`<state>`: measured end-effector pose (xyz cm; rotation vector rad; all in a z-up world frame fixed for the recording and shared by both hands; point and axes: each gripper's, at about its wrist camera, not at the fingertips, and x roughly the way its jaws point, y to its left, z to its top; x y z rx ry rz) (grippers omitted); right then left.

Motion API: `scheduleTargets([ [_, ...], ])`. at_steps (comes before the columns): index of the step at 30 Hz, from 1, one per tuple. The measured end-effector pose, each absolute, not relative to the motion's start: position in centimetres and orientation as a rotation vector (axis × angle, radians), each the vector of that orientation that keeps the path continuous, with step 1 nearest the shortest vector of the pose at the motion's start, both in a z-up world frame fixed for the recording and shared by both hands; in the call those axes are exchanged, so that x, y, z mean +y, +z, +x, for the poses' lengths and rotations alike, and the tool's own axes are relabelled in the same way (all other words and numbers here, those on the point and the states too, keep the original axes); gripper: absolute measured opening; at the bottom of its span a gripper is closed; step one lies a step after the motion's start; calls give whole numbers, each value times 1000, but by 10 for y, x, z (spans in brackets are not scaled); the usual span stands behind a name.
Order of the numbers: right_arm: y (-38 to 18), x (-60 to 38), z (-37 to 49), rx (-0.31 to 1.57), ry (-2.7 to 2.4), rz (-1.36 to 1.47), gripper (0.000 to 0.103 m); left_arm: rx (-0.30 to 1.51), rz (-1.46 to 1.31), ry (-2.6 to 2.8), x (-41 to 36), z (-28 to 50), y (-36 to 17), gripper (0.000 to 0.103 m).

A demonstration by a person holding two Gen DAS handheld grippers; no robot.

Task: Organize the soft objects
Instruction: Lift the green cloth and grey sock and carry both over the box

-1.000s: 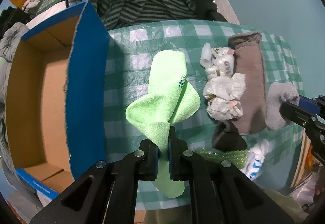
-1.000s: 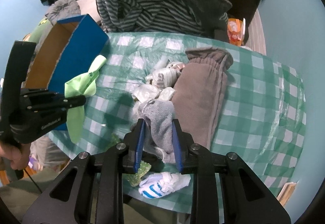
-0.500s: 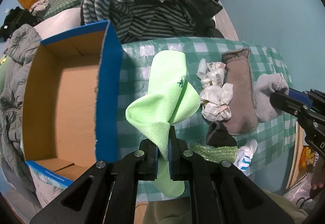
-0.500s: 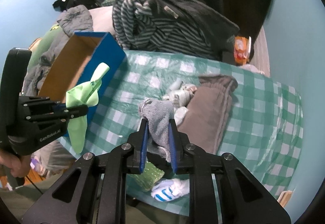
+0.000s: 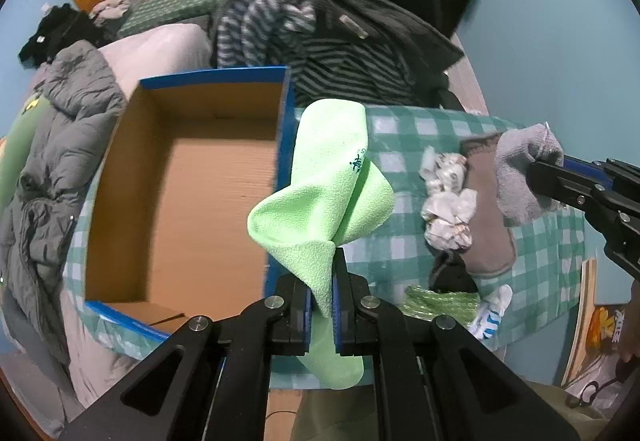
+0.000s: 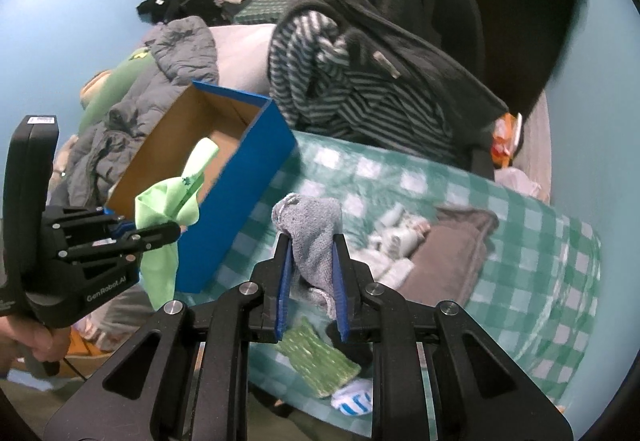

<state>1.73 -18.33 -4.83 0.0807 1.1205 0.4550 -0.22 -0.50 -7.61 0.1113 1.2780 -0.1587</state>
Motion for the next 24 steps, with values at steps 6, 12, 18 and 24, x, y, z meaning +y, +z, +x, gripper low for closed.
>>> scheduleTargets([
  [6,-43,-154,25,1113,512,55,19,1270,68,-97,25,-1,-72,8],
  [12,-42,-117,35,1111,576,23,19,1265,32,-41,54,-1,-71,8],
  [18,-41,-79,46,1105,633,2,19,1265,10,-2,81,3,-74,8],
  [24,-45,-39,59,1108,681,-10,19,1274,-8,19,105,13,-82,8],
])
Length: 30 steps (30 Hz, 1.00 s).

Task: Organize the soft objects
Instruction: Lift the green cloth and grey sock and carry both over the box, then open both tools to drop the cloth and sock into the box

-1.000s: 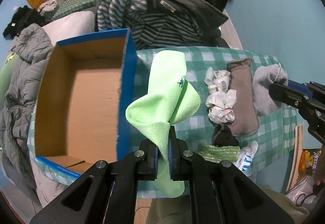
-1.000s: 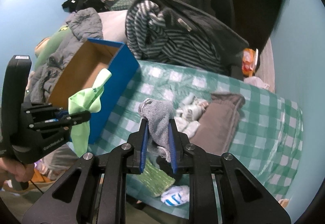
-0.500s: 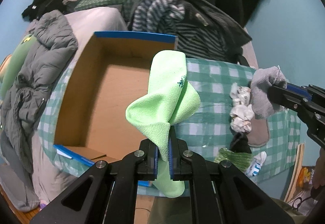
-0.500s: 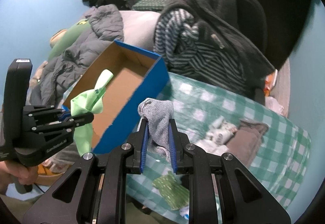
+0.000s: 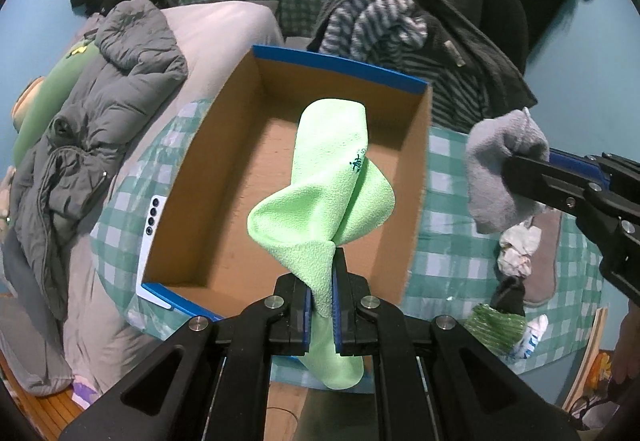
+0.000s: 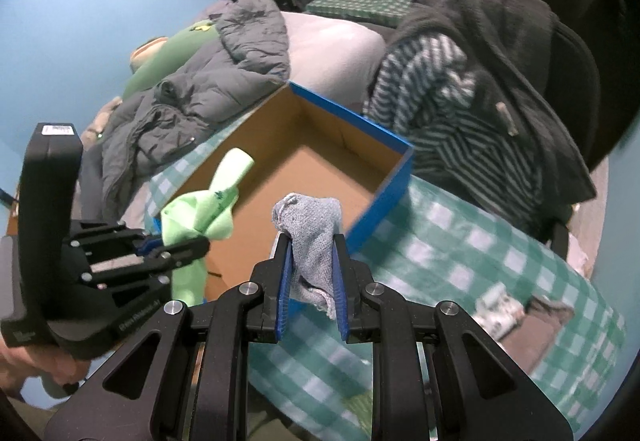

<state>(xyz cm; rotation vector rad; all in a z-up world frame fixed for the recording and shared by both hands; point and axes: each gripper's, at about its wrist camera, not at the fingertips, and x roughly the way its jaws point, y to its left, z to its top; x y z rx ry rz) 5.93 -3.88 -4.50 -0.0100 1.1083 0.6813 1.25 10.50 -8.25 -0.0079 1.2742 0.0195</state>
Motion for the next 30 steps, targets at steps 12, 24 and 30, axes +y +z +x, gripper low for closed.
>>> scheduleTargets([
  [12,-74,13,86,1185,681,-7,19,1334,-1,41,136,33,-111,8],
  [24,-85,23,94,1227,629,-3,37,1329,1,49,147,38,-115,48],
  [30,-83,15,93,1230,599,0,52,1319,5,56,146,36,-111,56],
])
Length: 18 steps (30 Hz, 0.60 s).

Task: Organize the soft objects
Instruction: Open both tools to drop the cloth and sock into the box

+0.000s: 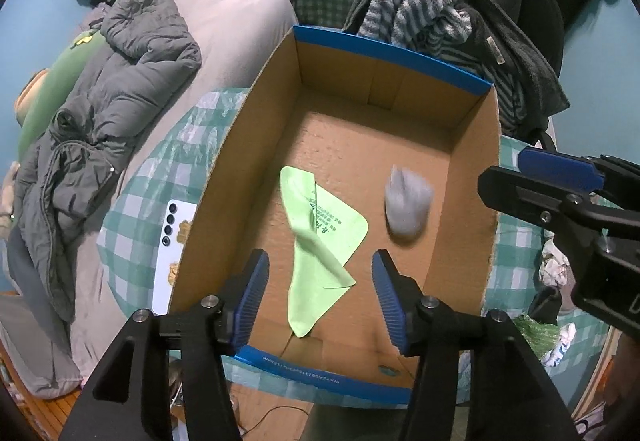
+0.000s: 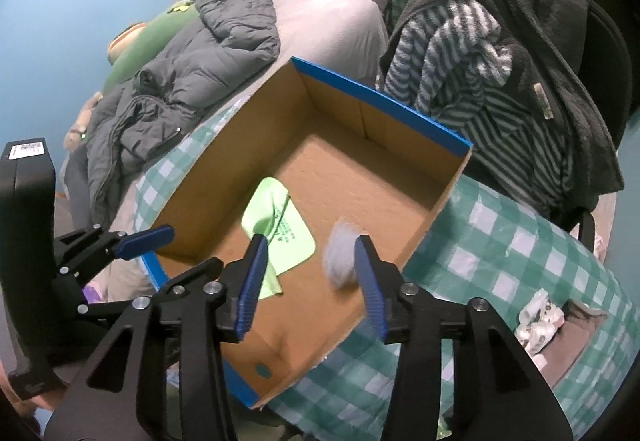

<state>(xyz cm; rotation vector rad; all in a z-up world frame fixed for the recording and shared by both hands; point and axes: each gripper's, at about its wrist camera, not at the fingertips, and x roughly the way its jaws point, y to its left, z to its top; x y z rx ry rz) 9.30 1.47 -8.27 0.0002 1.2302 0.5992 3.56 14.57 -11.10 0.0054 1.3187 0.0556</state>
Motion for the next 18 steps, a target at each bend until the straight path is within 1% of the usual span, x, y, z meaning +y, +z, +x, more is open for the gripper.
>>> scheduleTargets([
  [3,-79,10,90,1225,588,-12,58,1317,1,51,143,34,-108,58],
  [5,-76,5,87,1220,580,-20,64,1314,4,47,140,32,-105,58],
  [8,-71,-2,80,1211,570,-34,68,1301,13,38,134,28,-98,59],
  [11,-68,-12,74,1209,558,-37,71,1295,12,28,127,26,-93,60],
  [18,-64,-44,61,1218,514,-2,71,1286,40,-8,103,16,-82,61],
])
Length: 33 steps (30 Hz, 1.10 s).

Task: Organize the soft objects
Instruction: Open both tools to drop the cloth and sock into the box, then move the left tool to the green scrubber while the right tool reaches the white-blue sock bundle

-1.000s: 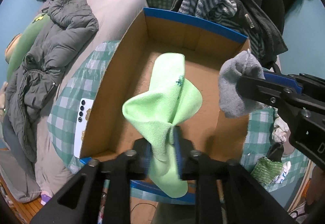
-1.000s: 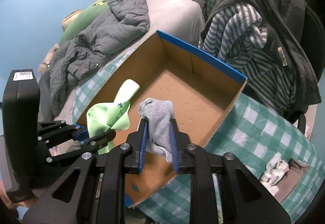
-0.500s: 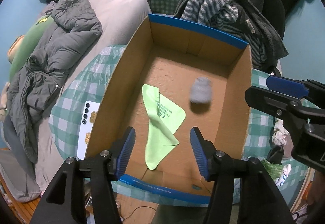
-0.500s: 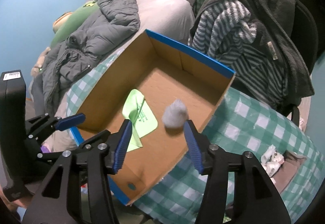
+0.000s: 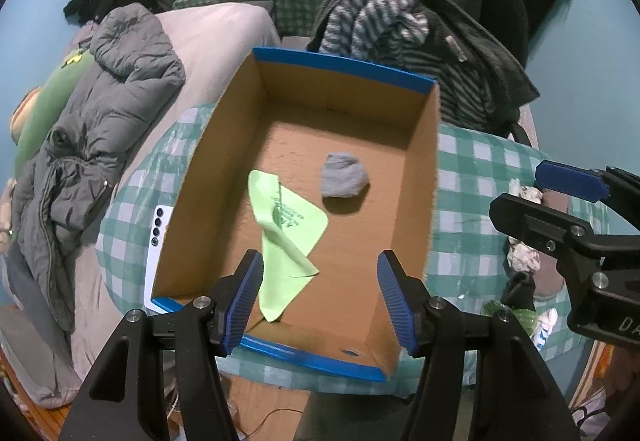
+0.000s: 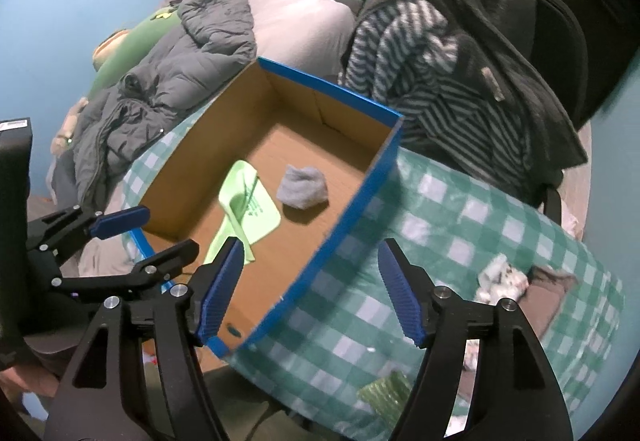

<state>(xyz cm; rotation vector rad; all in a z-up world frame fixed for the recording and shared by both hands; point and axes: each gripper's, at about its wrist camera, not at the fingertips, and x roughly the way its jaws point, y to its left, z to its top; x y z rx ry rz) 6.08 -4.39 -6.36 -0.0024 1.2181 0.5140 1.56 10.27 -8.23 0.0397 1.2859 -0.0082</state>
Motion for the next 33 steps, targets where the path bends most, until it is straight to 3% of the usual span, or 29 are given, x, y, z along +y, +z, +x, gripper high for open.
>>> scheduleTargets([
  [16,-65,-142,20,1253,377,93,72,1322,136,-143,22,-9,-80,63],
  [33,-93,-244,-30,1323,161,222,72,1410,253,-309,-56,-29,-114,65],
])
